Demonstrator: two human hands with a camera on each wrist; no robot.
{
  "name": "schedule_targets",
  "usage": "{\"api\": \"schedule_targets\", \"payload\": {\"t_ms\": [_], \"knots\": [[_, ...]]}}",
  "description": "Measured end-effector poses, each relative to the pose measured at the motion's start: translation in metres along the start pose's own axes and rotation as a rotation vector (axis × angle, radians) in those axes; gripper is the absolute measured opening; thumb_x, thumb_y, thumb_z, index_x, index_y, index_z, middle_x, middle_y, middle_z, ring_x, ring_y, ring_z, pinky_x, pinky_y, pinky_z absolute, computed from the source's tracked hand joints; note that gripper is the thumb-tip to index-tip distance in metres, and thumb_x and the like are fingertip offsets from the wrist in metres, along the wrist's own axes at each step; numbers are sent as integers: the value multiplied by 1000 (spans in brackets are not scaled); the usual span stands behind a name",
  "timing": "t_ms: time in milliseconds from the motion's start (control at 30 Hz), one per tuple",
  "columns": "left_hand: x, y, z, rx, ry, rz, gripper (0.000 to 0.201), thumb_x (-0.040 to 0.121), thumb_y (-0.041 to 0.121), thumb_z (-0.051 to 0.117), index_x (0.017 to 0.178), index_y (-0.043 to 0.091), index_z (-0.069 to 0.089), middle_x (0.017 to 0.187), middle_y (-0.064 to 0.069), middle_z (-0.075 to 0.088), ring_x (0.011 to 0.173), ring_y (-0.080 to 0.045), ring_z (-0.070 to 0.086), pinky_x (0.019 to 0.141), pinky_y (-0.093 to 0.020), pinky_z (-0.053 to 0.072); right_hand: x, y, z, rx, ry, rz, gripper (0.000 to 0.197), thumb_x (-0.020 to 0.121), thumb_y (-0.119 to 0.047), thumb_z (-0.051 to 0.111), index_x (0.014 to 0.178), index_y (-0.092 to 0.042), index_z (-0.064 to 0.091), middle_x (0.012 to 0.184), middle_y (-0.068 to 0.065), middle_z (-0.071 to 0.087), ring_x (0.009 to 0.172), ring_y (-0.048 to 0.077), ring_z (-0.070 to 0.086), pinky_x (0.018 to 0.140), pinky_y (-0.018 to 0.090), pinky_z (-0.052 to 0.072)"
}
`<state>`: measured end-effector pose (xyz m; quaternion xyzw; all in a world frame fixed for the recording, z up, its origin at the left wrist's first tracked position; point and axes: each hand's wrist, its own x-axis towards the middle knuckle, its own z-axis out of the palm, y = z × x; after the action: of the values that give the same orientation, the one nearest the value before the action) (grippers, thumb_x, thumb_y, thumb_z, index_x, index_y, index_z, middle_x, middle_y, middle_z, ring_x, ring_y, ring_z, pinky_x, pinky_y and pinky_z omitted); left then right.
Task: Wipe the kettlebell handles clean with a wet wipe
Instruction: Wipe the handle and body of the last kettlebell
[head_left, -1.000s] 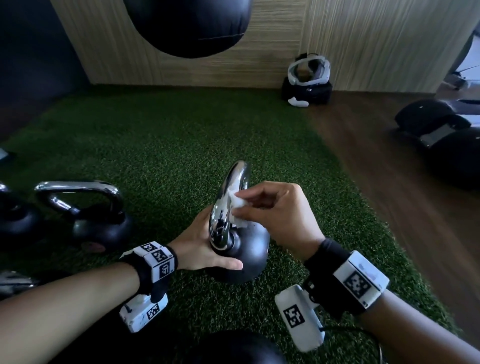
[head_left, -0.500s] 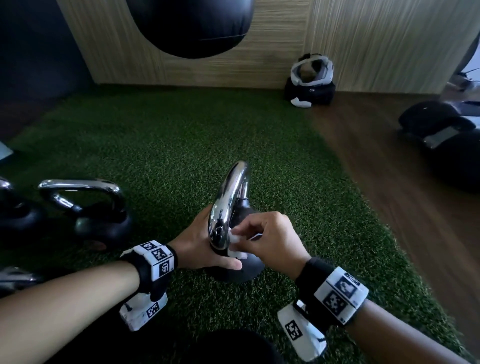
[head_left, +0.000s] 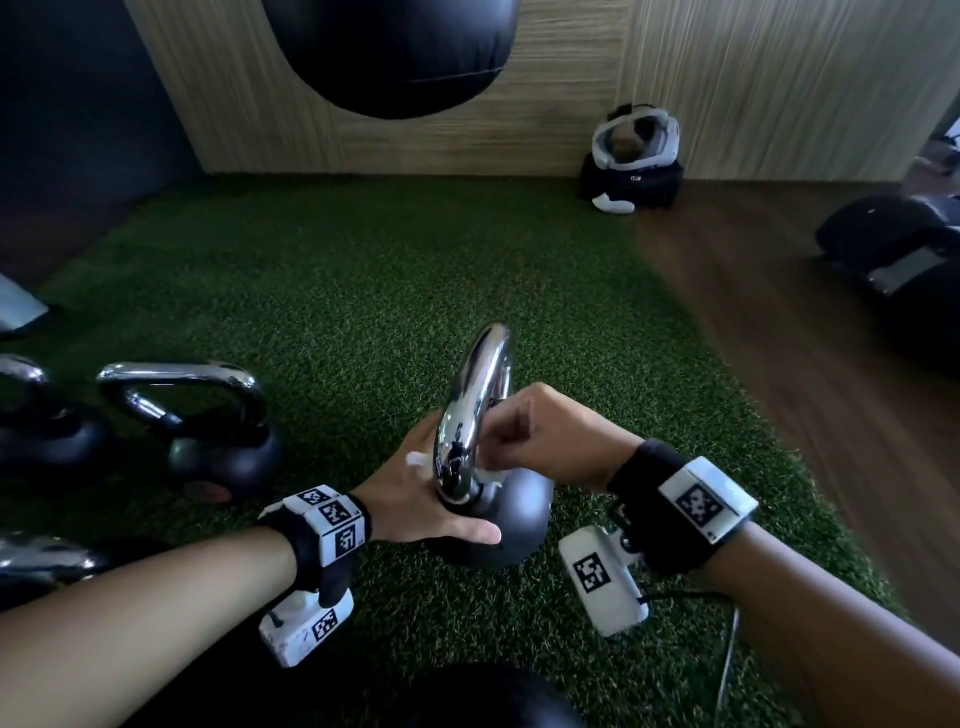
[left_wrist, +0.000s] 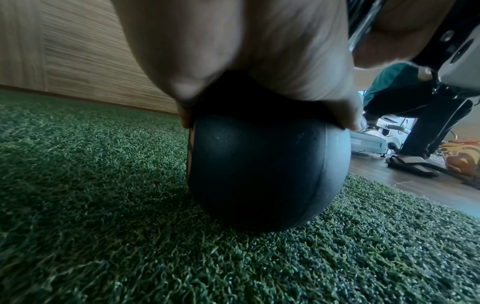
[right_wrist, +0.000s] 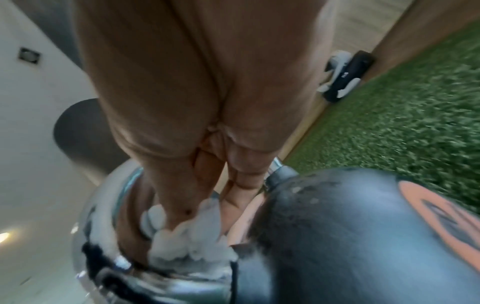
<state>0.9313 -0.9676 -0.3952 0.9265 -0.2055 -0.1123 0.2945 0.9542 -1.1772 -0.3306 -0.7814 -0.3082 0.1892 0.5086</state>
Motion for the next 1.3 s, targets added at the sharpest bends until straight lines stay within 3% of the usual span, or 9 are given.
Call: {"api": "schedule_targets", "payload": {"t_ms": [133,200,333,467,600,800,1067,1200,1300], "knots": [[2,-3,-1,-15,13,101,62,64,75,79,119,75,50,139,36,55,153,-8,23,129,-44,5,-4,12,1,120,-9,31,25,86,8,73,104,-9,78,97,8,80,87,15,75,86,29,60],[1,-1,1,-56,46,66,68,61,72,84,122,64,55,137,32,56,149,-6,30,128,-42,14,-4,14,2,170,-14,32,25,86,9,73,102,-10,77,96,7,79,86,14,75,86,30,60],[-2,10,-2,-147,94,57,53,63,27,98,99,36,60,106,42,62,113,27,47,99,1,34,-10,14,7,618,9,94,27,89,8,67,116,6,67,109,25,70,84,17,74,80,28,61],[-1,4,-3,-227,107,48,71,53,53,99,107,36,56,107,10,64,103,-5,63,104,-35,52,4,15,18,1049,45,20,40,101,4,49,140,7,53,139,26,59,110,27,67,102,36,53],[2,3,-1,-259,165,120,94,51,44,101,131,33,52,130,11,59,125,-2,57,107,-19,44,15,18,29,1249,218,-2,34,96,5,50,126,4,66,116,16,74,93,17,75,84,25,61],[3,-2,1,-215,189,134,103,50,50,100,135,48,40,138,14,54,133,-3,50,116,-34,41,22,21,28,1281,484,-29,33,80,12,64,112,9,64,103,24,69,86,26,73,80,33,64],[3,1,0,-260,122,100,64,54,45,99,101,32,57,101,9,66,100,-4,66,107,-35,49,30,7,28,326,1005,-7,28,71,4,82,83,-16,65,80,2,76,69,16,72,61,31,59],[5,-1,2,-292,109,100,60,56,42,98,100,28,59,94,6,68,94,-5,67,102,-32,50,44,6,16,112,1140,94,19,73,-15,83,77,-23,66,75,-9,71,68,5,67,59,13,49],[5,-3,3,-265,97,113,54,59,41,98,97,37,60,88,11,68,94,-9,65,104,-50,51,50,7,11,102,1136,214,16,70,-16,82,77,-20,68,74,-8,70,69,8,66,60,20,52]]}}
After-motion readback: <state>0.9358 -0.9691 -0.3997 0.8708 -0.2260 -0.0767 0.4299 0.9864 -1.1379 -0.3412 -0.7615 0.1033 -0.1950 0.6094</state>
